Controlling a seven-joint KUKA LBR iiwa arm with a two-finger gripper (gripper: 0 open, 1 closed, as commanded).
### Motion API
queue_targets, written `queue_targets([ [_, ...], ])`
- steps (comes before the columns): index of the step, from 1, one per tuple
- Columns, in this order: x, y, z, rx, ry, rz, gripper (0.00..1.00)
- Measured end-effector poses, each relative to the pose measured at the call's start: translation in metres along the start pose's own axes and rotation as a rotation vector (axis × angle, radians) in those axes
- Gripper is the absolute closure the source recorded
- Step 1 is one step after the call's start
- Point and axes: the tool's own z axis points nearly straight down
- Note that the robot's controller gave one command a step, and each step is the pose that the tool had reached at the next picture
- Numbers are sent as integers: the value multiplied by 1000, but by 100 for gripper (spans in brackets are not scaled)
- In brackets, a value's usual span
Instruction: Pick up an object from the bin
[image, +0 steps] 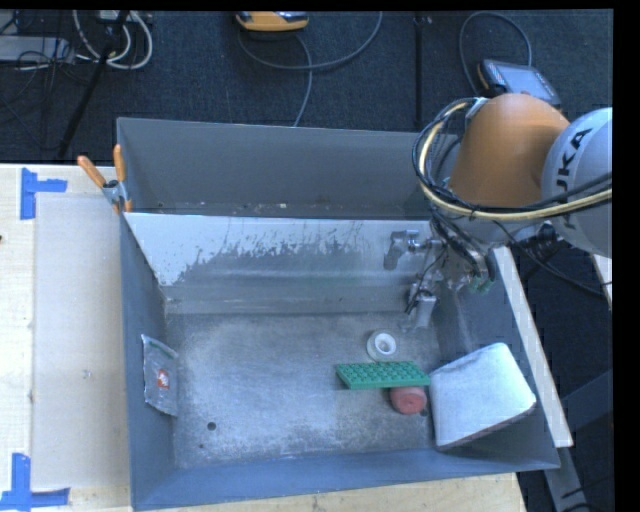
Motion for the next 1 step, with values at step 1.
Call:
queue_targets([
  [1,60,7,71,-2,12,41,0],
])
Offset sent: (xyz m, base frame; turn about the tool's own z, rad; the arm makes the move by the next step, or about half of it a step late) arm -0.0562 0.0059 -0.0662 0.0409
